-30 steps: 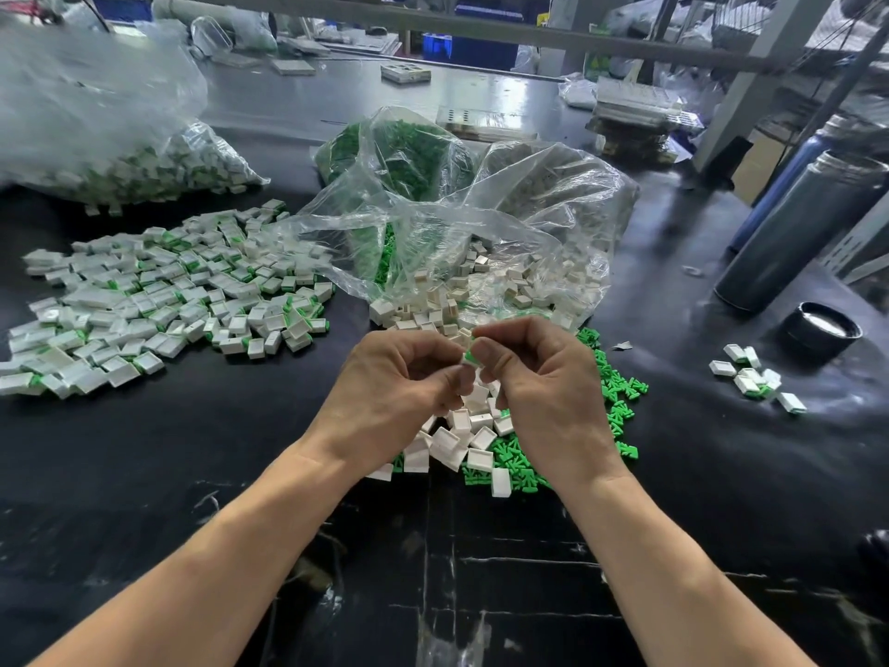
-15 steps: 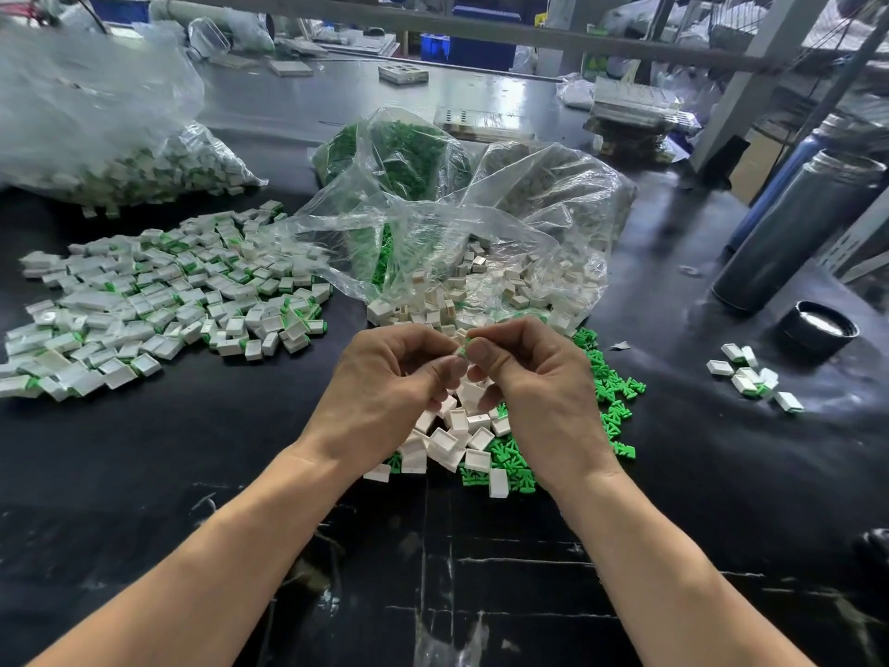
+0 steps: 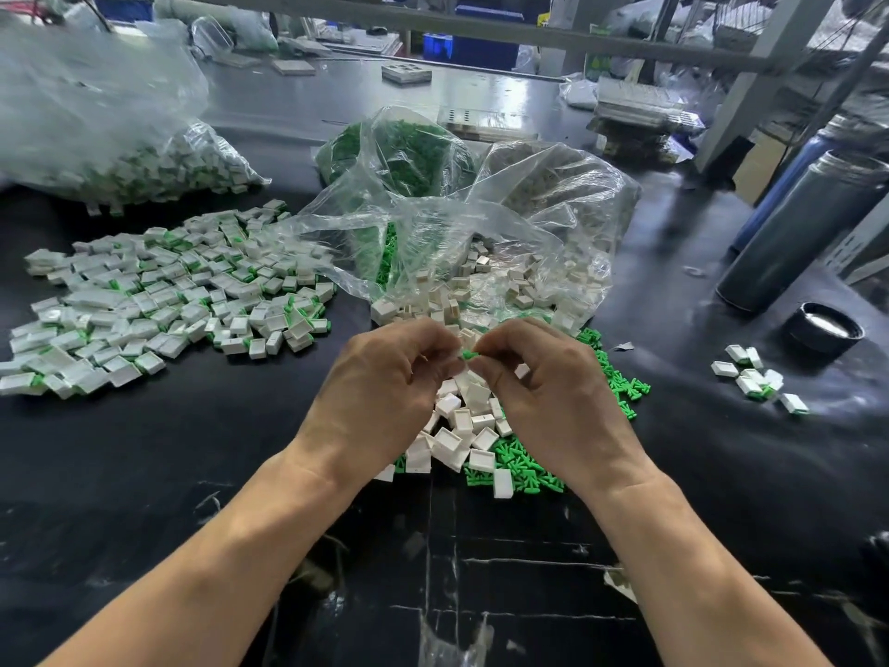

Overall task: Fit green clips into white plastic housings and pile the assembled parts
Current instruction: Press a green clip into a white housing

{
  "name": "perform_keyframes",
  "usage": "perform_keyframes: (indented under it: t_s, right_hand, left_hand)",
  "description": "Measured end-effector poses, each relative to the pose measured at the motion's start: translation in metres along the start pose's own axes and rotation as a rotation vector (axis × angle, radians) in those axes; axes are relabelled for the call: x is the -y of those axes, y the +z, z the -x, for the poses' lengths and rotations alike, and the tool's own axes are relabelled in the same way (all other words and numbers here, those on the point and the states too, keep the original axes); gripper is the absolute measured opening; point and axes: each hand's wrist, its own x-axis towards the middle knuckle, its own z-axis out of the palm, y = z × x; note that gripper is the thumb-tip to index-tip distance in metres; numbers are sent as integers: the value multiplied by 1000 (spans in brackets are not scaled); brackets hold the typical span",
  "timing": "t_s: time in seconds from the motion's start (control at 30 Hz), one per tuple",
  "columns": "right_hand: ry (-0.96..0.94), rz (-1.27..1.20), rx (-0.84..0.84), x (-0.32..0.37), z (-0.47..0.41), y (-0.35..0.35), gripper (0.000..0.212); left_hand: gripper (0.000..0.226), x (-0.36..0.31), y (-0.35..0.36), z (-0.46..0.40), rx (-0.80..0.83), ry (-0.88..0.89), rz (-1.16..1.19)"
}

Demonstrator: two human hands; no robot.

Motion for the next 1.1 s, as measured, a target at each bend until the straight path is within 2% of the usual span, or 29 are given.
perform_keyframes:
  t_s: [0.37, 0.57, 0.77, 0.87, 1.0, 1.1]
  right_hand:
    - [-107, 220, 53, 1, 0, -4, 6]
    - [-134, 275, 110, 5, -1, -4, 7]
    - [-141, 290, 159, 7, -1, -2, 5]
    - [-107, 251, 126, 6, -1, -2, 3]
    - [-35, 168, 12, 3, -5, -2, 5]
    - [73, -56, -21, 2, -5, -4, 3]
  left_hand:
    - [9, -9, -3, 1, 53, 175, -228]
    - [10, -12, -2, -2, 98, 205, -328]
    - [22, -14, -3, -4, 197, 265, -471]
    - [19, -12, -2, -4, 156, 221, -410]
    - [11, -9, -1, -4, 69, 75, -145]
    - [16, -6, 1, -3, 29, -11, 43]
